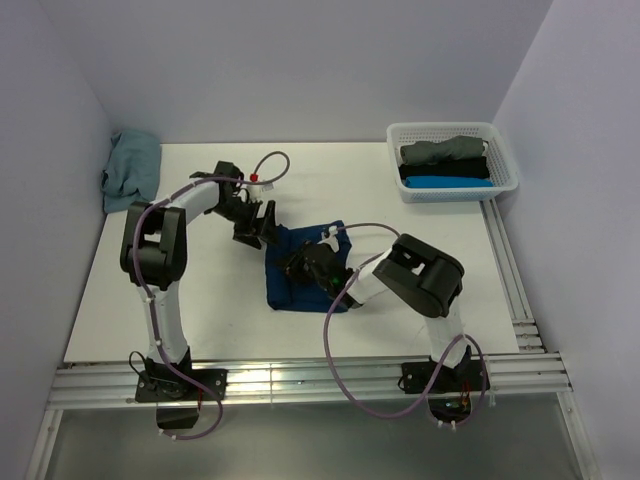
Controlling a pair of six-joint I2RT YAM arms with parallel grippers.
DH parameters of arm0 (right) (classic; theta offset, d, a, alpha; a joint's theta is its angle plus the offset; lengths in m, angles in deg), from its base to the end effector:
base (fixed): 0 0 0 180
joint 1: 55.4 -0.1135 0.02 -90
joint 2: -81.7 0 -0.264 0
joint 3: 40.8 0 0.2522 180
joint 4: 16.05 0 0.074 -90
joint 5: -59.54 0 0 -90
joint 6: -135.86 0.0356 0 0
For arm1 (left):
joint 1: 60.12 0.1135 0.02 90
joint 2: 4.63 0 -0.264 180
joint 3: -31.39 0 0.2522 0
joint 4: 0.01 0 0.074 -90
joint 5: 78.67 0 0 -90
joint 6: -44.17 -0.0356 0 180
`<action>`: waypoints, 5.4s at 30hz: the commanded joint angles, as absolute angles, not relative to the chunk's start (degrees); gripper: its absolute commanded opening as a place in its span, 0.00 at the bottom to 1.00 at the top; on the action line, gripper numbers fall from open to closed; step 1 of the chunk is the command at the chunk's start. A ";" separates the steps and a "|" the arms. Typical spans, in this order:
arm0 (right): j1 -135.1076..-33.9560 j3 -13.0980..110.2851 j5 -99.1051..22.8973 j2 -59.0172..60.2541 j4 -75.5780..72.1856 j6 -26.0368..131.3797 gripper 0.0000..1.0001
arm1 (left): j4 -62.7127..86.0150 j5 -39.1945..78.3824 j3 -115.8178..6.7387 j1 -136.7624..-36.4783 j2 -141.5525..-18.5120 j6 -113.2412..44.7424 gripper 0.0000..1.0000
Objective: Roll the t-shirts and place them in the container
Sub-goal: Roll the tshirt
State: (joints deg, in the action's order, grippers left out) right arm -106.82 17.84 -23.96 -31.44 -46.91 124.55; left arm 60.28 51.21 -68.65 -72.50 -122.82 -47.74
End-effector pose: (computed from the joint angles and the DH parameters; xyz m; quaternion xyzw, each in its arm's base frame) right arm 0.2341 0.2870 0.1071 0.2271 0.8047 0.4754 0.2735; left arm 0.3904 -0.1091 0.1684 0.1504 0.9237 -0.3465 0.0633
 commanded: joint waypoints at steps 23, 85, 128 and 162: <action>-109.19 26.90 -17.92 -24.92 -20.34 118.20 0.50 | 54.44 38.59 -70.61 -76.55 -123.46 -41.35 0.15; -121.67 82.65 16.74 -49.43 47.89 105.80 0.57 | 63.59 29.18 -77.99 -81.04 -126.53 -42.14 0.21; -105.94 16.48 -27.73 -26.22 -44.96 116.86 0.43 | 67.29 47.27 -78.44 -76.64 -121.78 -50.58 0.86; -119.39 57.14 9.08 -28.50 27.49 107.03 0.58 | 64.47 31.02 -77.03 -81.83 -126.44 -43.19 0.22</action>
State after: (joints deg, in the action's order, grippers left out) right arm -118.01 50.72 -0.03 -26.70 16.93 109.97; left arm 64.43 34.18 -74.71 -81.31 -125.33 -43.04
